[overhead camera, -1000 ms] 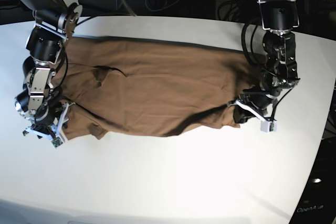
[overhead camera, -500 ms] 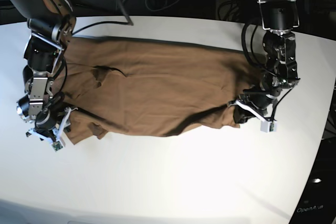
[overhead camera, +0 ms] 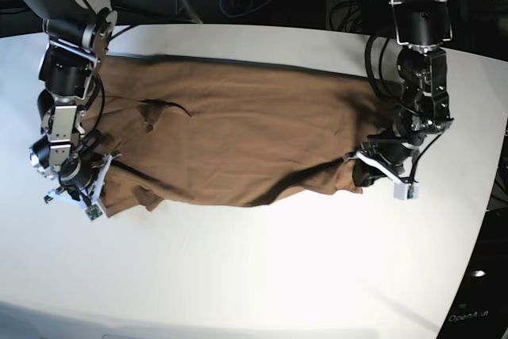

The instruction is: Fold the T-shirt properly

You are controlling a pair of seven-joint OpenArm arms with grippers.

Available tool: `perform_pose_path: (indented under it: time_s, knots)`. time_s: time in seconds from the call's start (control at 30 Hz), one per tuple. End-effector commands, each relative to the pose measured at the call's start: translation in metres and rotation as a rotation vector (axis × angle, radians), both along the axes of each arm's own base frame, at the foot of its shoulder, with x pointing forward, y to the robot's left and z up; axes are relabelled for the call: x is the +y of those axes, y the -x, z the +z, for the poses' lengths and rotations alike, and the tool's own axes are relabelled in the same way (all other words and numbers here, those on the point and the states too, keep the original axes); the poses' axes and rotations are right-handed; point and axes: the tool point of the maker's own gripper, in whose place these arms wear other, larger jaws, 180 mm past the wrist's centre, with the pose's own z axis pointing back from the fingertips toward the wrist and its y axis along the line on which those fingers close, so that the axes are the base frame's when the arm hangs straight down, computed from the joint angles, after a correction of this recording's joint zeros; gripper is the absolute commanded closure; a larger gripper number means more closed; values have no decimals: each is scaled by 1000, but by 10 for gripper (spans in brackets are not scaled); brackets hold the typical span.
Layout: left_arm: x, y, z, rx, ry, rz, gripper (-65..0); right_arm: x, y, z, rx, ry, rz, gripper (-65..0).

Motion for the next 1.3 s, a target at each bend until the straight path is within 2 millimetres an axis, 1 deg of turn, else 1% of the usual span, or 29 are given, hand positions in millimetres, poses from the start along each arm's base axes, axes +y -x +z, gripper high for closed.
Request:
perform_pose_path:
  time_s: [0.0, 0.03, 0.1, 0.17, 0.23, 0.3, 0.37, 0.43, 0.5, 0.57, 0.67, 0.73, 0.77, 0.83, 0.87, 0.93, 1.0, 1.07, 1.13, 1.27]
  knots:
    - [4, -12, 17, -58, 1, 4, -34, -12, 3, 6, 15, 55, -2, -23]
    - [4, -10, 16, -55, 1, 4, -34, -13, 3, 12, -6, 69, 2, -23]
    - [3, -8, 17, -57, 0, 2, -34, -3, 2, 24, -65, 69, 24, -23]
    - [0, -12, 29, -94, -3, -6, -34, 2, 5, 33, -106, 84, 39, -23]
    - [-2, -10, 35, -113, -10, -13, -34, 6, 8, 40, -131, 96, 51, -23]
    - [-4, -11, 46, -134, -22, -28, -34, 9, 9, 49, -160, 109, 56, -23]
    - [-7, -10, 52, -131, -36, -48, -34, 10, 10, 59, -187, 127, 61, -23]
    - [-4, -11, 58, -138, -41, -41, -34, 9, 10, 71, -217, 148, 65, -23]
    - [4, -8, 60, -140, -45, -23, -34, 9, 12, 79, -239, 165, 69, -23]
    - [4, -8, 63, -149, -48, -24, -34, 8, 13, 83, -247, 174, 70, -23]
    - [4, -7, 60, -140, -47, -23, -34, 6, 14, 81, -238, 176, 62, -28]
    - [4, -4, 57, -132, -52, -23, -34, 4, 15, 74, -213, 175, 52, -29]
    - [4, -3, 56, -130, -50, -23, -34, 2, 13, 74, -203, 178, 42, -29]
    - [4, -3, 56, -130, -49, -23, -34, -11, 9, 75, -190, 179, -5, -32]
    - [4, -3, 56, -131, -51, -23, -34, -17, 6, 77, -190, 175, -28, -45]
    - [4, -3, 55, -129, -50, -24, -34, -28, -1, 82, -190, 165, -71, -104]
    - [4, -2, 54, -126, -51, -24, -34, -38, -6, 77, -163, 149, -103, -203]
    - [4, -2, 54, -125, -53, -25, -34, -46, -11, 72, -133, 142, -116, -280]
    - [4, -2, 54, -125, -53, -25, -34, -50, -12, 65, -99, 132, -133, -310]
    - [4, -2, 54, -125, -54, -25, -34, -52, -16, 61, -69, 114, -157, -312]
